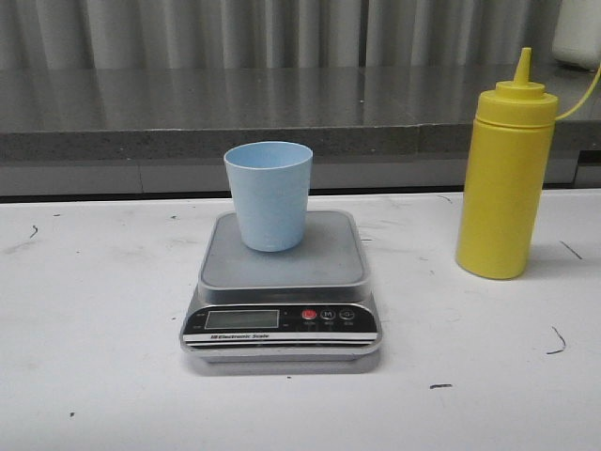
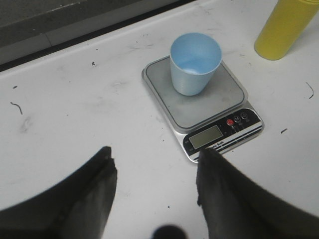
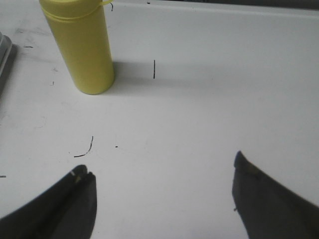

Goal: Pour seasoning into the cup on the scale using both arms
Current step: 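Open the left gripper and raise it away from the cup, then reach the right gripper to the yellow squeeze bottle and grasp it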

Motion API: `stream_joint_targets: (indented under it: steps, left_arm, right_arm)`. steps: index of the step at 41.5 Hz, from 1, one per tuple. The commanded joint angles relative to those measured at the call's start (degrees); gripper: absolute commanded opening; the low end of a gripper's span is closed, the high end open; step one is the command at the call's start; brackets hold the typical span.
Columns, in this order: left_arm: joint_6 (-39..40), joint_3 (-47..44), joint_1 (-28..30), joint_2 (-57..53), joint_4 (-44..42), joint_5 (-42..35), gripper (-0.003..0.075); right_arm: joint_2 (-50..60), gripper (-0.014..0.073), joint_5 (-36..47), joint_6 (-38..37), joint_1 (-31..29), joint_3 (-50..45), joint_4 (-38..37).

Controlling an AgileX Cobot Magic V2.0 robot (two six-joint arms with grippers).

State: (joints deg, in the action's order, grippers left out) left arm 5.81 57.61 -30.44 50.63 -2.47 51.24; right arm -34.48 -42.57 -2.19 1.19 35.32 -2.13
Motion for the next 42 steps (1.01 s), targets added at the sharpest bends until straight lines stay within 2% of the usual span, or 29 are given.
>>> stream_joint_targets:
  steps: [1,13,29,36,42]
  left_arm:
    - [1.9,-2.0,-0.2,-5.5,-0.3,-3.8,0.0369]
    - [2.4,-9.5,-0.2,-18.2,-0.3,-3.4,0.0369]
    - [2.4,-10.1,-0.2,-19.6,-0.3,-3.4,0.0369]
    - [2.4,-10.1,-0.2,-19.6,-0.3,-3.4,0.0369]
    - [2.4,-10.1,-0.2,-19.6,-0.3,-3.4,0.0368]
  right_arm:
    - [-0.4,0.0581,3.3,0.6,-0.3,1.6,-0.9]
    - [-0.4,0.0581,3.3,0.6,-0.3,1.6,-0.9]
    - [-1.2,0.0581,5.6,0.7,0.0,1.6,-0.1]
    - [-4.9,0.0585,7.3,6.2,6.5,1.7,0.0]
    - [-9.3,0.0586,9.0,6.5,12.1,1.7,0.4]
